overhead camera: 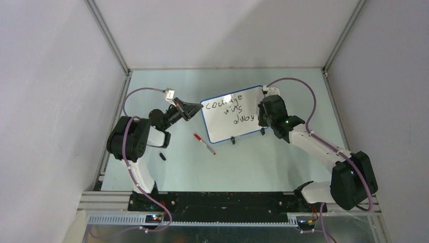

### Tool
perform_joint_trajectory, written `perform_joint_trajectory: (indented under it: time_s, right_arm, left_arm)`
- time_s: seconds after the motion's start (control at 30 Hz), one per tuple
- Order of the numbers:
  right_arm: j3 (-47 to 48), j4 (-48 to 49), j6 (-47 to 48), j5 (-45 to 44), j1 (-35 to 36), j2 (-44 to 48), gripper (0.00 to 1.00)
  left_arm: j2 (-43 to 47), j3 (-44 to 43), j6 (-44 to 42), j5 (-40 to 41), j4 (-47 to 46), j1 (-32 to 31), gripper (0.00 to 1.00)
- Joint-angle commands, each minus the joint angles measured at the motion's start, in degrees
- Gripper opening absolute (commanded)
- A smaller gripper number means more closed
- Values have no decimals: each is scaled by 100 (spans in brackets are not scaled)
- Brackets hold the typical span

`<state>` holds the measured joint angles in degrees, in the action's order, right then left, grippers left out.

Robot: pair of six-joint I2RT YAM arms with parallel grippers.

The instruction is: Write a sentence on the whiteboard

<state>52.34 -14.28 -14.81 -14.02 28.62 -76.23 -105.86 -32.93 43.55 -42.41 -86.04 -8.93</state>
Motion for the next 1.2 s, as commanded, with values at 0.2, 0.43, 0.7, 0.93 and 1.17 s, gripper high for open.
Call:
perform_joint_trajectory:
  time_s: [0.2,0.43,0.7,0.93,1.17]
  right_arm:
    - [169,290,-66,86,-97,-168,0]
    - [224,307,-77,78,-115,-322,0]
    - [224,367,-92,130,-127,-338,0]
    - [224,363,-111,265,-127,-335,0]
    - [220,354,-116,365,-124,-314,0]
  left_arm:
    - [84,56,-275,-127,-168,18,0]
    - [81,58,-277,-128,-168,20,0]
    - [77,51,-277,-127,-169,22,0]
    - [75,57,-277,-122,-168,27,0]
    - [83,59,-277,-124,-167,30,0]
